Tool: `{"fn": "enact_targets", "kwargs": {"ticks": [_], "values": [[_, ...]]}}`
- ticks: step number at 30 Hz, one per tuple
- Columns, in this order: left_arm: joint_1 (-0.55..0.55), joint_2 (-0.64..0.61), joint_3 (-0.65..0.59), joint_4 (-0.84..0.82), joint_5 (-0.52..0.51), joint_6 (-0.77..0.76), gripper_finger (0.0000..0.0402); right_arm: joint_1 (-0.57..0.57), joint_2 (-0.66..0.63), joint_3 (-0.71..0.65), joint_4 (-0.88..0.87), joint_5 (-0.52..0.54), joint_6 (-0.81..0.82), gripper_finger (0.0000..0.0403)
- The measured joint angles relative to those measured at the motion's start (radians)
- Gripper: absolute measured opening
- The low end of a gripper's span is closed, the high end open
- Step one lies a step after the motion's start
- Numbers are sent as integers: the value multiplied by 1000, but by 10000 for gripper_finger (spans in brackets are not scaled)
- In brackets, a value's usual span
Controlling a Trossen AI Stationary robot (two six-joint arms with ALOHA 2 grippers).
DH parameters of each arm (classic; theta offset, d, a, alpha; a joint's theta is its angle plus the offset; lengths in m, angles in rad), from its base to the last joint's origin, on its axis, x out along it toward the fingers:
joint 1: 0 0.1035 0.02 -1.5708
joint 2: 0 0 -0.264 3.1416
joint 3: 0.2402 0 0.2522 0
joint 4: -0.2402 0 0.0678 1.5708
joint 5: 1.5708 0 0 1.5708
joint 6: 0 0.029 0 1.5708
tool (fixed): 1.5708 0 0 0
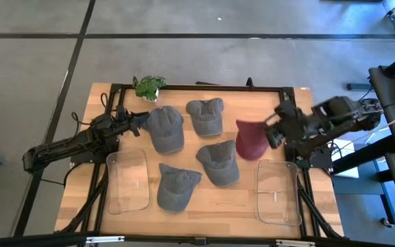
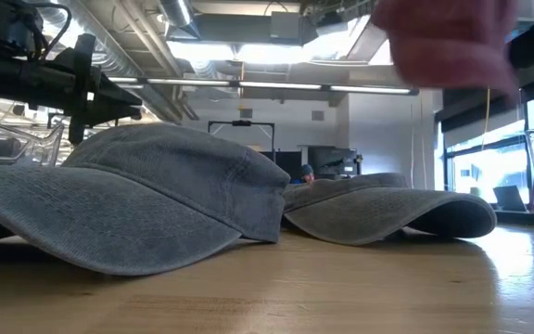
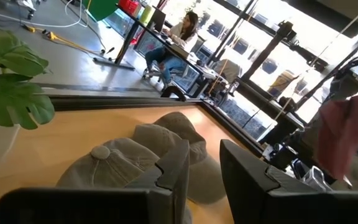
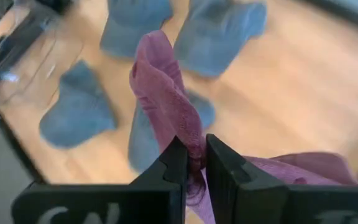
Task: Pick & Place hat
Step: Put the red cap into the right transparent bin
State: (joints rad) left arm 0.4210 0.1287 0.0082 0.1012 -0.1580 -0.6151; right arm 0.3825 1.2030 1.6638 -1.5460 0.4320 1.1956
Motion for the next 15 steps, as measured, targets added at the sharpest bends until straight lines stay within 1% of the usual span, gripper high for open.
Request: {"fn": "enact_targets", "kwargs": {"ticks": [7, 10, 15], "values": [[0, 0, 0, 0, -5, 0, 86, 248, 3, 0, -10, -74, 264, 41], [0, 0, 0, 0, -5, 0, 86, 327, 9, 0, -11, -125, 367, 41], [0, 0, 0, 0, -9, 0, 86, 435, 50, -8, -23, -129, 496, 41]]}}
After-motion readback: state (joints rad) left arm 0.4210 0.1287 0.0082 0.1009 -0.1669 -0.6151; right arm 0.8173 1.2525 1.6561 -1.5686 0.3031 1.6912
